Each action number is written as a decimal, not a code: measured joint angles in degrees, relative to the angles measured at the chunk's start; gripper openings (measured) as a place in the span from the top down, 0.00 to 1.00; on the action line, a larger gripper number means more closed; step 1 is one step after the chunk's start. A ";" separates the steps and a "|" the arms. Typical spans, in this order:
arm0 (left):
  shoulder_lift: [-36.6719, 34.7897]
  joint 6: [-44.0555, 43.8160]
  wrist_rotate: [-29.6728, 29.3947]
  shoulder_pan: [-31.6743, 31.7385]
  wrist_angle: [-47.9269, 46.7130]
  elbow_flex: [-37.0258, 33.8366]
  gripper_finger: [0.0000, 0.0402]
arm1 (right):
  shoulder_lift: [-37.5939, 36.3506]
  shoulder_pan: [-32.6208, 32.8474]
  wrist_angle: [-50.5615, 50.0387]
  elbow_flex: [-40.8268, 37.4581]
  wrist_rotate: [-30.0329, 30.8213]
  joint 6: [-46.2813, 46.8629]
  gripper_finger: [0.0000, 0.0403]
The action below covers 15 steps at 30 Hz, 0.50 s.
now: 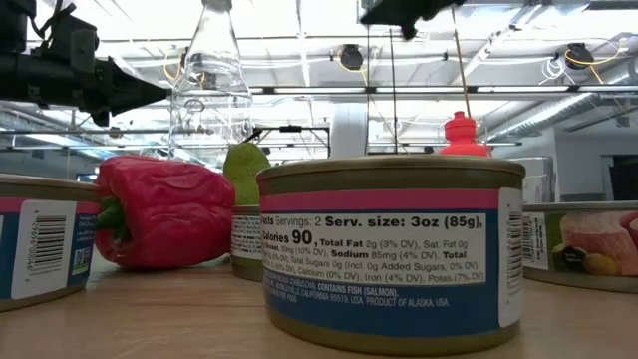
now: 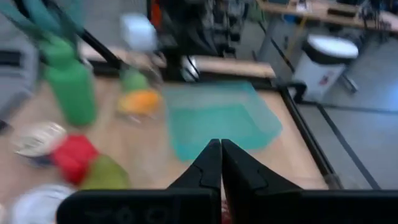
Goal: Pick & Place Food Item
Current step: Put the right green tuna can into the green bin
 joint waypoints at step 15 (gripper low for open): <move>0.00 -2.62 0.02 0.00 0.00 0.00 0.94 | -27.65 12.68 9.70 -25.31 4.48 5.37 1.00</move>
